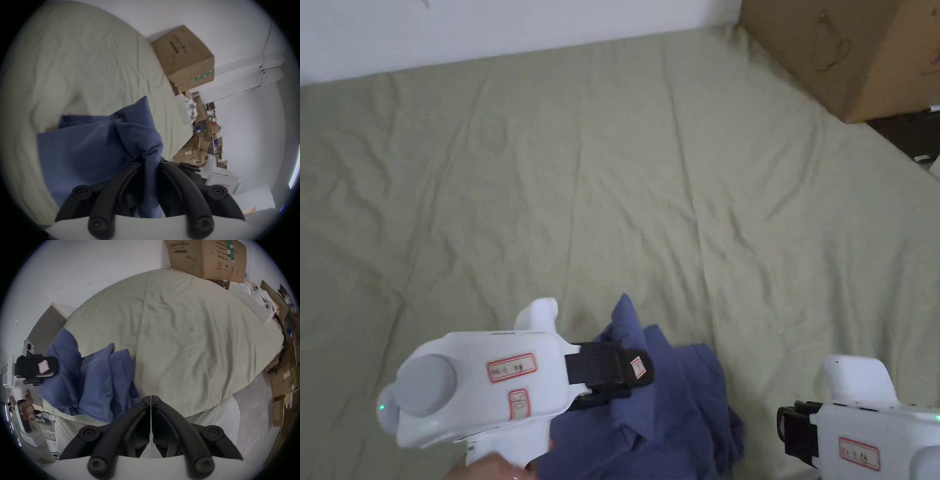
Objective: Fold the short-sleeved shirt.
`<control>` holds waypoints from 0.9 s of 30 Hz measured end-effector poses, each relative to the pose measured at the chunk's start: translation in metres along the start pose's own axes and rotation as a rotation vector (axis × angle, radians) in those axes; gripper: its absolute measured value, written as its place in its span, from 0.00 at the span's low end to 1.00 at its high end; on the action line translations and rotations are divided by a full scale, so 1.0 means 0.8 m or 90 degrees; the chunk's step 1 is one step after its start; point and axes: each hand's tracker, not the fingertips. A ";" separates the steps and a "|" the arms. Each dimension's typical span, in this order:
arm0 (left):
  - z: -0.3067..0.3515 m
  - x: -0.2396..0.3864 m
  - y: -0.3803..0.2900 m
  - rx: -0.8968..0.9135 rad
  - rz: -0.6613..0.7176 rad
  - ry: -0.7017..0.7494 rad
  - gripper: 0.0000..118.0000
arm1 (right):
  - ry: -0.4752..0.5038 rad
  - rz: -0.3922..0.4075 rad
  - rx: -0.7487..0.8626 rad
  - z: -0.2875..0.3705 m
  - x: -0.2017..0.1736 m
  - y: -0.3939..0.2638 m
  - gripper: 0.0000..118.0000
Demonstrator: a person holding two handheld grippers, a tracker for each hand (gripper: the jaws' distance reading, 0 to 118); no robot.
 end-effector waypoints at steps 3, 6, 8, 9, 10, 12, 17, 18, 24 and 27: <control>-0.044 -0.001 -0.001 -0.069 0.004 -0.004 0.87 | -0.010 -0.019 -0.002 -0.002 0.017 -0.001 0.01; -0.049 0.002 -0.010 -0.074 0.006 -0.001 0.95 | -0.012 -0.041 -0.006 -0.004 0.031 -0.003 0.01; -0.038 -0.002 -0.012 -0.071 0.005 0.011 0.93 | -0.011 -0.051 -0.007 -0.006 0.036 -0.004 0.01; -0.030 -0.005 -0.011 -0.068 0.007 0.020 0.93 | -0.010 -0.055 -0.009 -0.008 0.038 -0.005 0.01; -0.016 -0.009 -0.010 -0.054 0.016 0.032 0.92 | -0.009 -0.058 -0.011 -0.010 0.039 -0.005 0.01; 0.008 -0.017 -0.008 -0.019 0.033 0.044 0.79 | -0.006 -0.060 -0.014 -0.014 0.039 -0.007 0.01; 0.017 -0.022 -0.001 0.005 0.005 0.120 0.12 | 0.007 -0.057 -0.021 -0.021 0.035 -0.009 0.01; 0.008 -0.019 -0.001 -0.003 -0.006 0.134 0.12 | 0.008 -0.056 -0.021 -0.021 0.035 -0.010 0.01; -0.077 -0.017 -0.029 -0.116 0.018 0.011 0.09 | 0.010 -0.059 -0.022 -0.019 0.040 -0.012 0.01; -0.122 -0.013 -0.044 -0.161 0.009 0.046 0.09 | 0.004 -0.068 -0.022 -0.017 0.046 -0.013 0.01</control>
